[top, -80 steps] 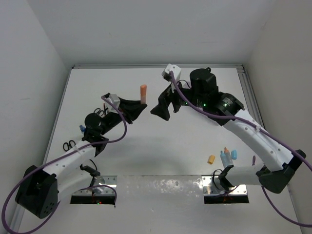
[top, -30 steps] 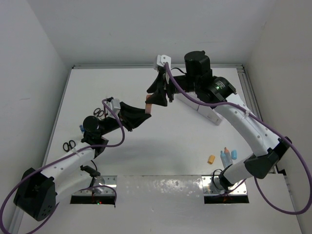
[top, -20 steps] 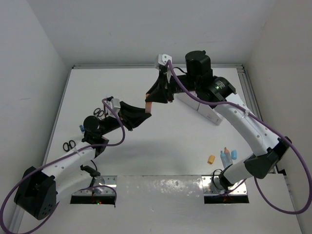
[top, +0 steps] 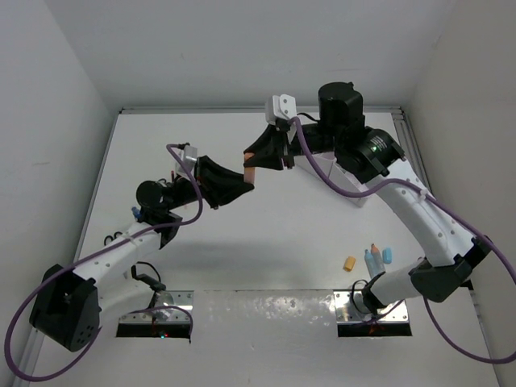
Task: Sort the stationery into containers
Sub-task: Close the pen cap on the pen, then place the pen in the storage box.
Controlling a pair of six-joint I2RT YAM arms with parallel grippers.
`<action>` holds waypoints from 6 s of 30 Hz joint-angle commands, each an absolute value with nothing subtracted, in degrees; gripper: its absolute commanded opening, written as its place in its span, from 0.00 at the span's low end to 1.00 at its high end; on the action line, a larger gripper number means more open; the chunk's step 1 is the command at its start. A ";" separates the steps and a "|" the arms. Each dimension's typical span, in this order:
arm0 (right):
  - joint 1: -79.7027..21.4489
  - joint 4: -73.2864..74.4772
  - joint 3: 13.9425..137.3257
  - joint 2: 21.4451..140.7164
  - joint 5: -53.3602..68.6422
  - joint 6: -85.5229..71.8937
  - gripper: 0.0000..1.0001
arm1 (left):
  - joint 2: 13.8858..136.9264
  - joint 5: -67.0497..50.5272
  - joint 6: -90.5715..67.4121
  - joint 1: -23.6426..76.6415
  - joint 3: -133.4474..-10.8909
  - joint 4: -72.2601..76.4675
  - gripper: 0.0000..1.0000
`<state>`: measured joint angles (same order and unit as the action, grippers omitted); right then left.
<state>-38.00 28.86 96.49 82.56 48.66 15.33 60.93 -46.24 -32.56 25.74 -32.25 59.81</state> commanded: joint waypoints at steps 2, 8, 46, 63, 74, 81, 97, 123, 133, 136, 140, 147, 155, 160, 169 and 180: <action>-39.81 50.36 92.64 84.38 49.40 23.20 0.00 | 59.68 -41.92 -36.48 23.82 -39.72 72.78 0.00; -40.25 50.99 88.89 83.41 49.04 21.81 0.00 | 59.77 -39.82 -37.44 22.94 -40.78 73.29 0.00; -37.70 17.75 60.82 82.27 60.30 2.28 0.00 | 60.21 -36.38 -37.71 20.04 -44.56 82.62 0.00; -38.32 18.21 55.82 84.82 59.25 3.78 0.00 | 59.33 -37.27 -35.16 20.13 -43.86 83.94 0.00; -37.79 12.05 58.35 83.76 55.64 -2.08 0.00 | 59.59 -38.58 -33.41 20.30 -43.07 80.78 0.00; -37.71 4.85 60.56 81.48 54.40 -7.99 0.26 | 59.94 -40.08 -30.85 20.57 -41.31 76.73 0.00; -34.81 -0.62 60.21 77.08 53.53 -11.87 0.50 | 59.77 -40.87 -29.97 20.74 -41.22 75.15 0.00; -34.28 -6.23 78.22 76.20 47.46 -14.23 0.64 | 59.85 -47.64 -18.37 25.40 -38.41 59.68 0.00; -36.03 -15.38 78.13 80.42 49.75 -20.57 0.44 | 60.29 -47.37 -17.84 26.28 -38.23 58.45 0.00; -36.56 -15.21 78.05 81.30 50.01 -20.83 0.33 | 60.38 -46.76 -17.75 26.37 -38.06 58.53 0.00; -36.56 -14.59 77.96 81.74 49.92 -20.83 0.15 | 60.29 -46.32 -17.93 26.37 -37.97 58.97 0.00; -36.56 -12.14 77.52 81.30 49.13 -19.34 0.06 | 59.68 -45.53 -18.19 26.37 -37.71 58.89 0.00; -36.56 -6.87 76.91 79.89 47.82 -15.12 0.00 | 59.59 -43.69 -19.07 26.19 -37.53 59.06 0.00; -36.56 -1.51 75.32 77.97 46.85 -9.41 0.23 | 59.85 -43.15 -23.19 24.97 -37.44 62.05 0.00; -36.56 3.07 75.93 78.05 44.91 -6.24 0.24 | 59.85 -44.21 -22.68 24.96 -37.53 62.49 0.00; -36.56 3.96 77.43 79.37 46.75 -5.36 0.00 | 59.59 -44.04 -22.59 25.05 -37.18 63.02 0.00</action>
